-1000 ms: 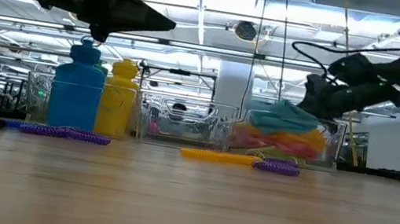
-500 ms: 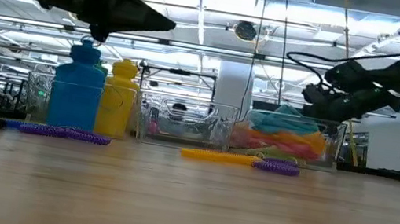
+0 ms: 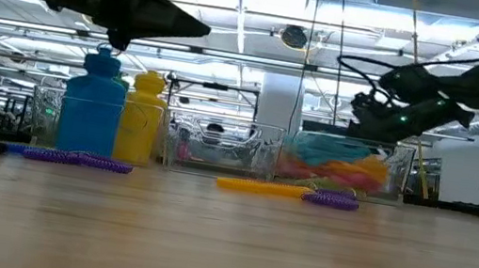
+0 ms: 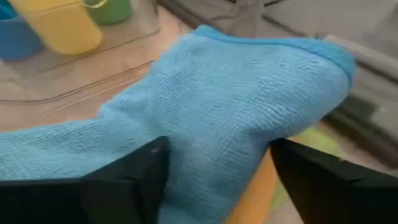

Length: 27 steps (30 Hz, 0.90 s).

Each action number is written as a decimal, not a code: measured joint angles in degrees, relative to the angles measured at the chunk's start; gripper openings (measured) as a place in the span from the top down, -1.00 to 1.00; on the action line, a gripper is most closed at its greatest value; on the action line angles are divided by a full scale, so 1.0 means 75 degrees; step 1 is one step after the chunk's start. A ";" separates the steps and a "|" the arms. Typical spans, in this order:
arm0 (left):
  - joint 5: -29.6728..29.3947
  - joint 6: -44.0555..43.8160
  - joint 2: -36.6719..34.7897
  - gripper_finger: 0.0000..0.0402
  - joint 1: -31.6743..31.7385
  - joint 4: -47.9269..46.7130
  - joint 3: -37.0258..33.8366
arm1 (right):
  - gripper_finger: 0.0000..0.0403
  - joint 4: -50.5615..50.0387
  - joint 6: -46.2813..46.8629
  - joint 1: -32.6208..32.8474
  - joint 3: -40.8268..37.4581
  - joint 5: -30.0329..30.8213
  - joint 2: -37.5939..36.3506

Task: Pick & Place Sports Items
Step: Put the blue cloth into the right transparent bin, then put the yellow wrist coil into the middle transparent container

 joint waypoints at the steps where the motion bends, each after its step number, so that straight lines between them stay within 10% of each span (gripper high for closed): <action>1: 0.0000 -0.0002 0.0000 0.92 0.0001 0.0000 0.0000 | -0.08 0.0072 -0.0100 0.0062 0.0000 0.0181 -0.0015; 20: 0.0013 -0.0105 0.0000 0.92 -0.0002 0.0002 0.0000 | -0.44 0.0041 -0.0377 0.0907 0.0000 0.1221 -0.1835; 27: 0.1628 -0.1834 0.0000 0.92 -0.0002 -0.0118 0.0000 | -0.44 -0.0785 0.0172 0.1643 -0.0001 0.0138 -0.2751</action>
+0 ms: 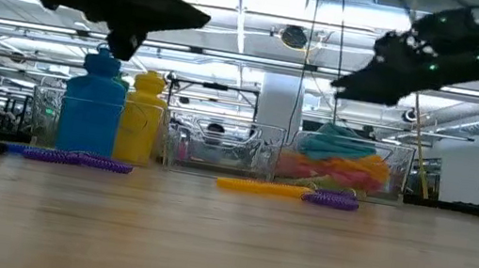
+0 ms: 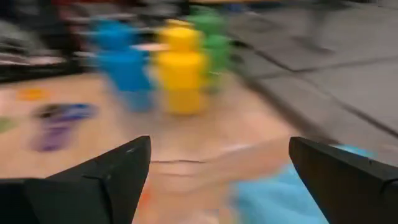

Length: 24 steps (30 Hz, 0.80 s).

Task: Pick & Place Sports Items
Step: Put the yellow wrist coil into the middle transparent container

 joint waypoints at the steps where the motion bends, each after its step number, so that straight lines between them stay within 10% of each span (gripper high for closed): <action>1: 0.0247 -0.0091 0.0000 0.92 0.0000 -0.0077 0.0000 | -0.44 -0.0089 0.0002 0.0206 -0.0002 -0.0219 -0.0169; 7: 0.0651 -0.0176 0.0000 0.92 0.0000 -0.0714 0.0000 | -0.44 -0.0705 -0.0045 0.1783 -0.0002 -0.1724 -0.1326; 24: -0.0555 0.0213 0.0000 0.92 0.0006 -0.1019 0.0000 | -0.44 -0.3242 -0.0792 0.2595 -0.0022 -0.0894 -0.6257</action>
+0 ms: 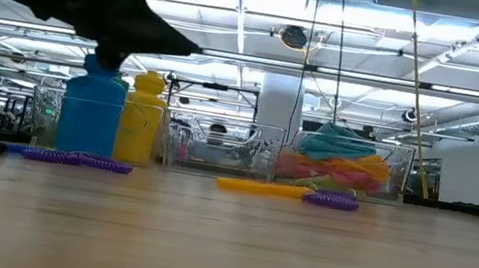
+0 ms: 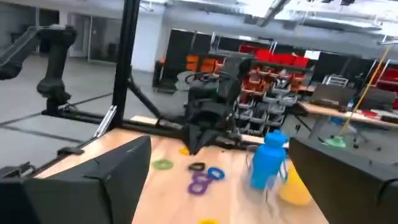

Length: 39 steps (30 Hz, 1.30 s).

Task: Pick & Place Sports Items
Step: Put the yellow wrist coil into the middle transparent container

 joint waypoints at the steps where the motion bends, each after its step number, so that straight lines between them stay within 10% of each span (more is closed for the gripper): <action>1: -0.0050 0.0059 0.0000 0.92 0.0000 0.0003 0.0000 | -0.44 -0.0127 0.0062 0.0000 -0.0026 0.0021 -0.0145; 8: -0.0216 0.0040 0.0000 0.92 0.0000 0.0005 0.0000 | -0.44 0.0609 0.1985 -0.0003 -0.1356 0.2189 -0.0736; 19: -0.0213 -0.0452 0.0000 0.92 0.0000 -0.0003 0.0000 | -0.44 0.5485 0.2173 -0.0006 -0.4417 0.3623 -0.0819; 39: -0.0207 -0.1008 0.0000 0.92 -0.0005 -0.0231 0.0000 | -0.44 0.4805 0.1395 -0.0006 -0.4982 0.4571 -0.0818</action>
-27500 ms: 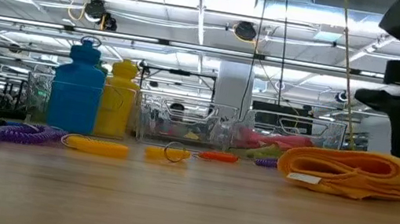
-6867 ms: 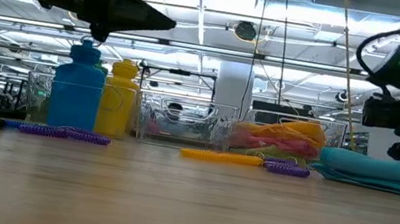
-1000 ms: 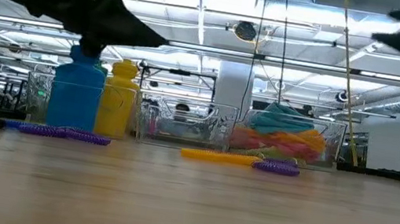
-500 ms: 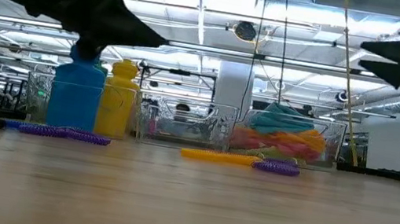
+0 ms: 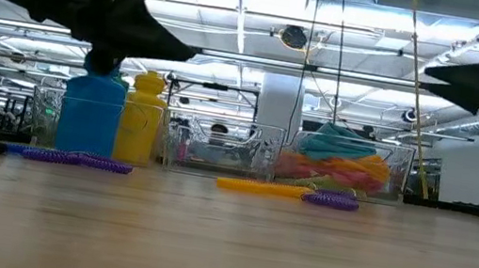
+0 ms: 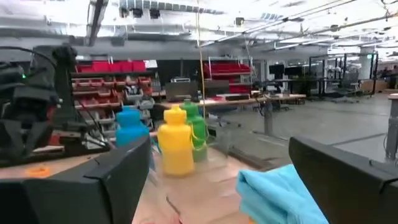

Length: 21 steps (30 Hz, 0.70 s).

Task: Pick & Place Sports Items
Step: Put the yellow wrist coil into the middle transparent container

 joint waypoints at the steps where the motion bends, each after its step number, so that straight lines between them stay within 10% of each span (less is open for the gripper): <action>1: 0.0000 0.0104 0.0000 0.92 0.0003 -0.0005 0.0000 | -0.44 -0.0041 0.0000 0.0000 -0.0002 0.0000 0.0000; 8: -0.0012 0.0232 -0.0075 0.94 -0.0114 -0.0410 0.0193 | -0.44 -0.0240 0.0000 0.0000 -0.0011 0.0000 0.0044; 12: -0.0243 -0.0167 -0.0562 0.98 -0.0659 -0.3208 0.1214 | -0.44 -0.0230 0.0000 0.0000 -0.0014 0.0000 0.0047; 21: 0.0831 -0.6098 -0.0478 0.96 -0.1826 -1.0410 0.3764 | -0.44 -0.0213 0.0000 0.0000 -0.0017 -0.0003 0.0047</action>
